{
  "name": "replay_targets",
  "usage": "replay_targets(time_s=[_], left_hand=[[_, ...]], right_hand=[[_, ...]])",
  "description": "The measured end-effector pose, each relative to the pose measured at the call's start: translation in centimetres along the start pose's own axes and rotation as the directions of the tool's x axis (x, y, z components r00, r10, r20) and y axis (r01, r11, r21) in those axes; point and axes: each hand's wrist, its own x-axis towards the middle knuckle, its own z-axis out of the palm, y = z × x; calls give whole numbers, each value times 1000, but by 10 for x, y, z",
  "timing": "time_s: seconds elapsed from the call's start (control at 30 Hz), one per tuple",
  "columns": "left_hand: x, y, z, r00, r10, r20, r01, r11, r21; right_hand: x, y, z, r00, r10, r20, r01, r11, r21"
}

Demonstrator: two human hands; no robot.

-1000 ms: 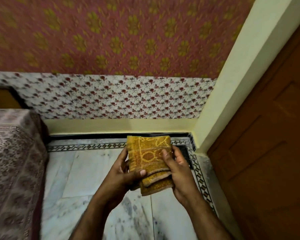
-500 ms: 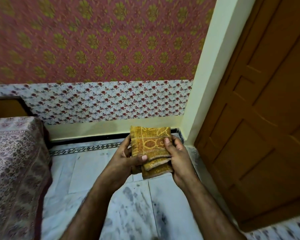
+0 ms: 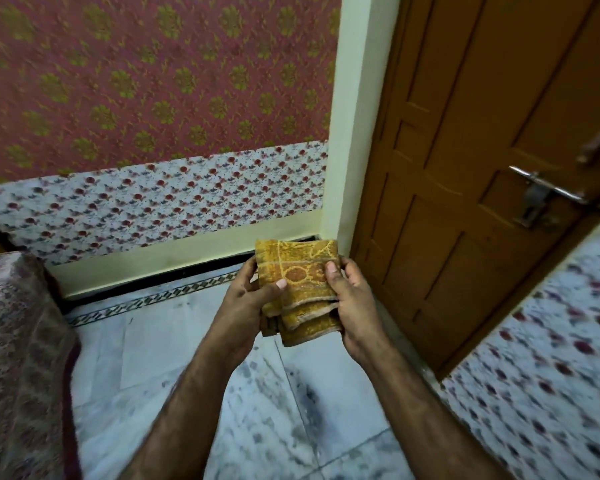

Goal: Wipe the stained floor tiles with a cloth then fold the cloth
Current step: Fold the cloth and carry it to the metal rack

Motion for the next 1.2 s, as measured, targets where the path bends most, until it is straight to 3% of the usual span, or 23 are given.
replay_targets(time_s=[0.2, 0.57, 0.9, 1.2], left_hand=[[-27, -20, 65, 992, -15, 122, 7, 998, 63], [-129, -90, 187, 981, -51, 189, 41, 998, 53], [-228, -116, 238, 960, -94, 265, 76, 994, 75], [-326, -147, 258, 900, -101, 424, 74, 994, 80]], right_hand=[[-41, -17, -70, 996, -49, -81, 45, 998, -50], [-160, -22, -209, 989, -71, -133, 57, 993, -107], [-278, -18, -267, 978, -74, -196, 63, 996, -65], [-405, 0, -292, 931, -140, -336, 126, 990, -63]])
